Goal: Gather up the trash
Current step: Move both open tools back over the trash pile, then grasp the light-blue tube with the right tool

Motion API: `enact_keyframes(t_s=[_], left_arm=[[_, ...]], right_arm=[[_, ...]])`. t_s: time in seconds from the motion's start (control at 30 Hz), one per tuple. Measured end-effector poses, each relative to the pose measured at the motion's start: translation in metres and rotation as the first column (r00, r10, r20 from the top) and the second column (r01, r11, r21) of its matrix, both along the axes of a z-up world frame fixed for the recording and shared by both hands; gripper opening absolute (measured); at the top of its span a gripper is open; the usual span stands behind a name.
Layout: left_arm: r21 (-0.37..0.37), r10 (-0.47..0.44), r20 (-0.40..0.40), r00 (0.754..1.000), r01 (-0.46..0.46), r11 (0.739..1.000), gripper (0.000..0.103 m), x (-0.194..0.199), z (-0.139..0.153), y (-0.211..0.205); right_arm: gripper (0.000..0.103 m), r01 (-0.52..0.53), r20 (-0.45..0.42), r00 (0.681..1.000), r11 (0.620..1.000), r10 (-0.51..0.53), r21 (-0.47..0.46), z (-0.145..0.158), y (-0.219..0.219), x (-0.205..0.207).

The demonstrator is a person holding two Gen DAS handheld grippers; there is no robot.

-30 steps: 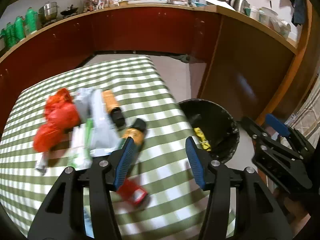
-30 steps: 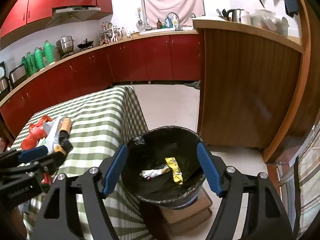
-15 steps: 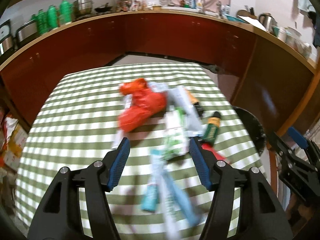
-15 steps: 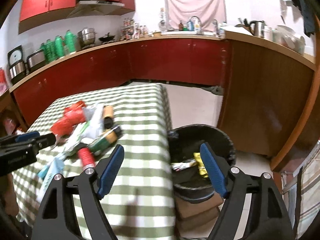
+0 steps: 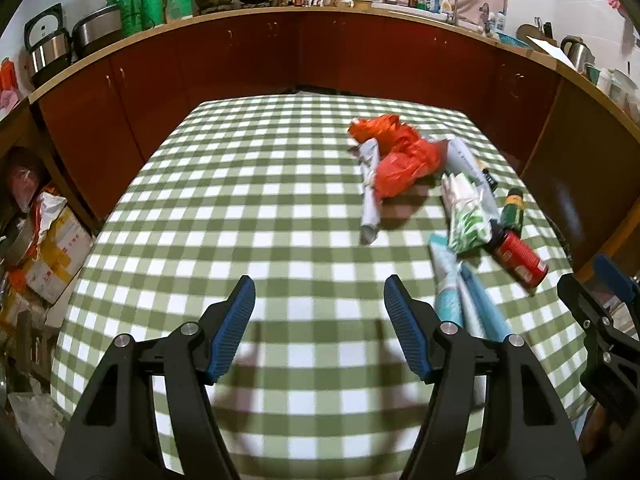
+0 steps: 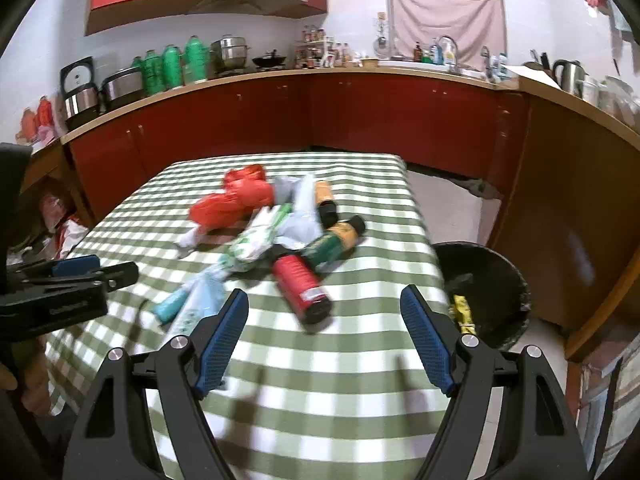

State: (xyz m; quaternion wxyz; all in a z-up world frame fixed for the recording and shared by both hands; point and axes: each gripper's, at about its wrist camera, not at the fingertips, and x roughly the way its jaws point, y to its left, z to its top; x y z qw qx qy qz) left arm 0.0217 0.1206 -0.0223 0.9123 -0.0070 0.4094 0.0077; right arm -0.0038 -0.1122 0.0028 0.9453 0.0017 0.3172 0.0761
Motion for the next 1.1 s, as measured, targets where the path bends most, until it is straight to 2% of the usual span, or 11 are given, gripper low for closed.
enact_keyframes(t_s=[0.27,0.4,0.5,0.83,0.93,1.1], left_arm=[[0.01,0.02,-0.008,1.0,-0.019,1.0,0.065,-0.012,-0.008,0.011],[0.009,0.025,-0.021,0.999,-0.025,1.0,0.065,-0.013,-0.013,0.014],[0.008,0.027,-0.025,0.999,-0.027,1.0,0.066,-0.013,-0.014,0.015],[0.008,0.01,-0.034,0.999,-0.01,1.0,0.066,-0.013,-0.018,0.007],[0.009,0.01,-0.032,0.999,-0.009,1.0,0.066,-0.013,-0.017,0.005],[0.004,0.003,-0.025,1.0,-0.003,1.0,0.066,-0.014,-0.013,0.001]], right_arm=[[0.068,-0.081,-0.02,0.997,0.997,0.081,-0.013,-0.009,0.03,-0.007],[0.057,-0.113,-0.052,0.992,0.994,0.112,-0.013,-0.018,0.039,-0.005],[0.054,-0.128,-0.061,0.99,0.992,0.127,-0.017,-0.023,0.044,-0.004],[0.02,-0.168,-0.084,0.982,0.986,0.166,-0.007,-0.03,0.049,-0.005],[0.016,-0.163,-0.07,0.984,0.987,0.162,-0.014,-0.028,0.049,-0.007],[0.016,-0.148,-0.028,0.989,0.989,0.148,-0.022,-0.016,0.042,-0.011]])
